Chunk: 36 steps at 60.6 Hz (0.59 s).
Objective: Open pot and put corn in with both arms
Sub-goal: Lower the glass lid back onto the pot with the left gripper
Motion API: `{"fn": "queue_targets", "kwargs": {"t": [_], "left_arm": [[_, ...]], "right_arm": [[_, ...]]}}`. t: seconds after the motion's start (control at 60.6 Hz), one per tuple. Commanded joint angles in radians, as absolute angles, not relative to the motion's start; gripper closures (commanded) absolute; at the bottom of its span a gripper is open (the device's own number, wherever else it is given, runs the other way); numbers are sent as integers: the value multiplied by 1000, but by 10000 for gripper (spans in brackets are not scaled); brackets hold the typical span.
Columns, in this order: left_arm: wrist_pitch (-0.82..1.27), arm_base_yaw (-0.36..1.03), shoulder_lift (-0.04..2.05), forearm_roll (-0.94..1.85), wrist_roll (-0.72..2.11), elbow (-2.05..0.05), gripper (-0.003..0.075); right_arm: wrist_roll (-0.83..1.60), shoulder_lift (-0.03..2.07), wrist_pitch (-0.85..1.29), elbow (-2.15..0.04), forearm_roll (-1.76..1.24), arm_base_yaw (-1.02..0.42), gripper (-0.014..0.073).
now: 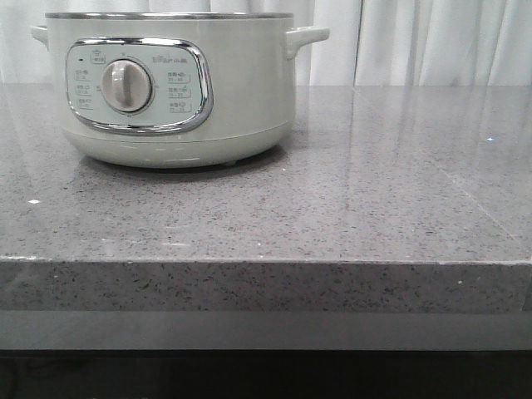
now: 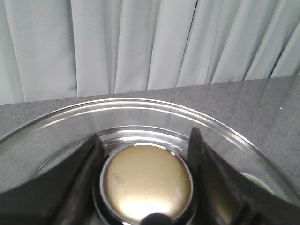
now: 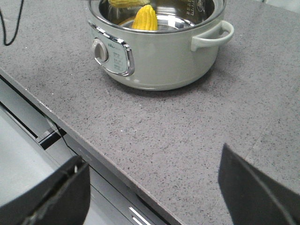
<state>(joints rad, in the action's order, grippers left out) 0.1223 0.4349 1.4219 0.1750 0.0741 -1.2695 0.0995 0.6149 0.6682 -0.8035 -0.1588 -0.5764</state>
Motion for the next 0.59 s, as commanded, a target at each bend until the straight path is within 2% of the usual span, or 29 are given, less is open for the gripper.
{"fn": "queue_targets", "kwargs": {"t": [0.0,0.578], "left_arm": [[-39,442,1424,186,77,-1357,441],[-78,464,1601,185,77,-1418,441]], "right_arm": [[110,615,601,-828,-159,-572,13],[110,615,601,-828,-159,-572,13]]}}
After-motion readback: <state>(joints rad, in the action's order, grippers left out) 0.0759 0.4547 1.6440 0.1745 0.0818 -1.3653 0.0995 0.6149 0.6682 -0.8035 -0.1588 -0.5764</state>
